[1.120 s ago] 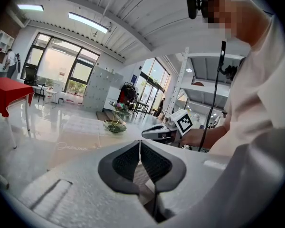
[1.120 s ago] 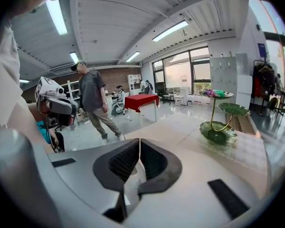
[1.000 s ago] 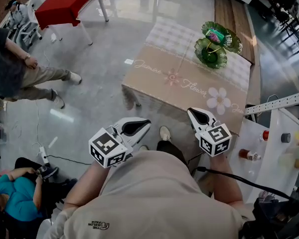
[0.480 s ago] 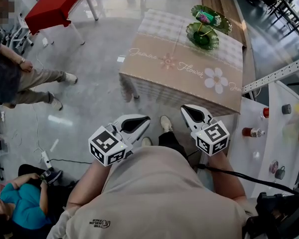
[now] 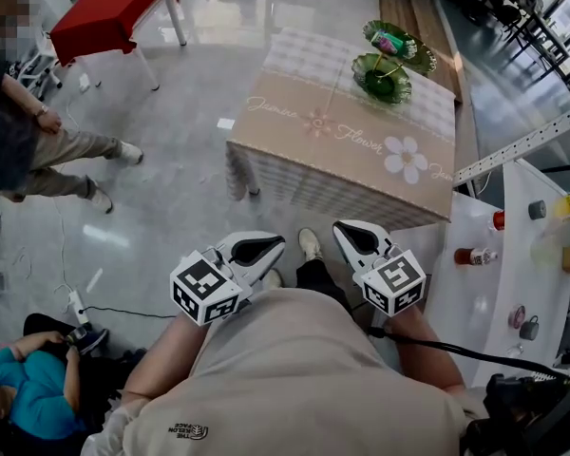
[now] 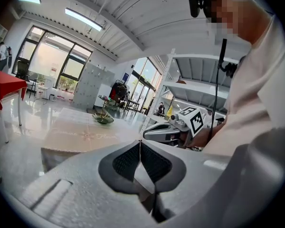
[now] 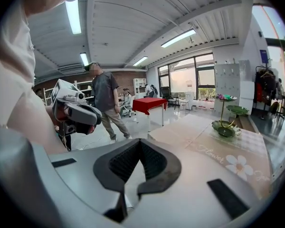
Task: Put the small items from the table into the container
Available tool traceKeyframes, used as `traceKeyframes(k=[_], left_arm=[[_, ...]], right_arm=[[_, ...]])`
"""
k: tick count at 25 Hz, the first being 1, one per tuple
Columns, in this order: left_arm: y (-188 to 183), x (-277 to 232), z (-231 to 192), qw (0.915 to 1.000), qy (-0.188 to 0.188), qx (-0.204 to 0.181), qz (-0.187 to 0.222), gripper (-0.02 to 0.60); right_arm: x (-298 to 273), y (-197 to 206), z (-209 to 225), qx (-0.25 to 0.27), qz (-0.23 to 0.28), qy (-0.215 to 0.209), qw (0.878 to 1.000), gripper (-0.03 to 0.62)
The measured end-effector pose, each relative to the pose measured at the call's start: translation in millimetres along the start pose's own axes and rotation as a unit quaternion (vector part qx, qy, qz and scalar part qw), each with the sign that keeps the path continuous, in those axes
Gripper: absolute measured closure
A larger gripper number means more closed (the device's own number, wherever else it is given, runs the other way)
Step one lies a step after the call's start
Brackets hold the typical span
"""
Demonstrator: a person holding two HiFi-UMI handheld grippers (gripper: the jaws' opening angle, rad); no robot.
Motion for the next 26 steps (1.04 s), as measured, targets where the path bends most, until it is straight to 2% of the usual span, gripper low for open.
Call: traceKeyframes(k=[13, 26], left_arm=[[7, 6, 10, 1.0000, 0.001, 0.000, 0.001, 0.574], [7, 0, 12, 1.0000, 0.002, 0.002, -0.004, 0.574]], right_arm=[[2, 0, -17, 0.028, -0.004, -0.011, 1.000, 0.579], [6, 7, -16, 0.024, -0.002, -0.014, 1.000, 0.579]])
Point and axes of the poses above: the fingertips, and each gripper's own axes: x backward along the fingers, z to its right, y out of its underside, the point moved 8 cm from there along x, backward along the fingers, and after that the axes turned 1 degree about -y, right-handed, at the moved point
